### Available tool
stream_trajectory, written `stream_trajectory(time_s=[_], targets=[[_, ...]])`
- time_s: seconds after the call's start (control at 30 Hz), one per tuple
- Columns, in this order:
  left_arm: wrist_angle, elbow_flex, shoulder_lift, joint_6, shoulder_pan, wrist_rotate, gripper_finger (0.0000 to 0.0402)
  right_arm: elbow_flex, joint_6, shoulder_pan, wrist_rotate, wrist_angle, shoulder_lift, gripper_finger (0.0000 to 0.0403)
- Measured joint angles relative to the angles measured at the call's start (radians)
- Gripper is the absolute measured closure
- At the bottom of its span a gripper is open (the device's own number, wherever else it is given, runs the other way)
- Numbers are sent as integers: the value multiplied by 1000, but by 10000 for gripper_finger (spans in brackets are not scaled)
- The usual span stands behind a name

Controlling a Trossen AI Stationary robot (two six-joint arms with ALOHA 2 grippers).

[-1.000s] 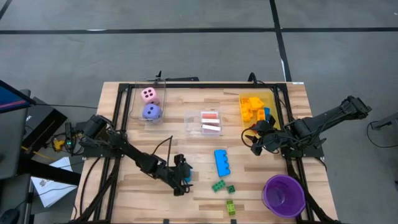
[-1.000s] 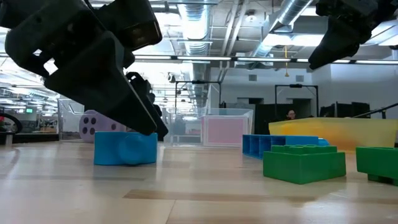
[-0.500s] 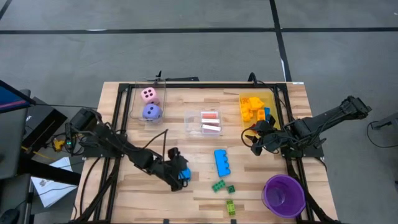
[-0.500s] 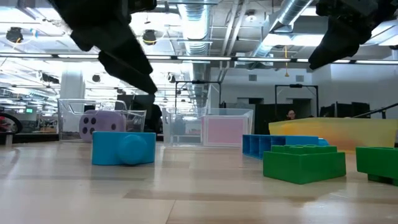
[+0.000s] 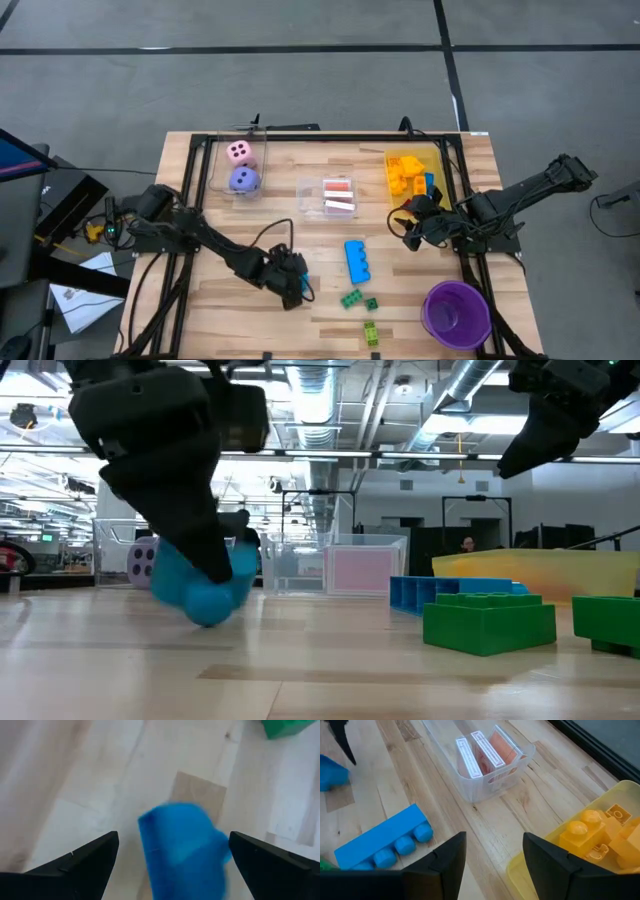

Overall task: Pick & Place Toys
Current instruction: Put the blue game piece into the yellow bin

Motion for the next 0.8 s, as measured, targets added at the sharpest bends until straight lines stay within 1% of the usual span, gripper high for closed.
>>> stream_trajectory(time_s=[0.13,0.33,0.43,0.57,0.8], targets=[[2,6,39,-7,-2,29,28,0,0,0,-2,0,0,214],[2,7,57,9,-3,28,28,0,0,0,-2,0,0,214],[2,7,56,30,-3,7,28,0,0,0,-2,1,0,214],[18,7,53,127,-3,-18,28,0,0,0,-2,2,0,214],[31,7,53,396,-3,-24,28,0,0,0,-3,2,0,214]])
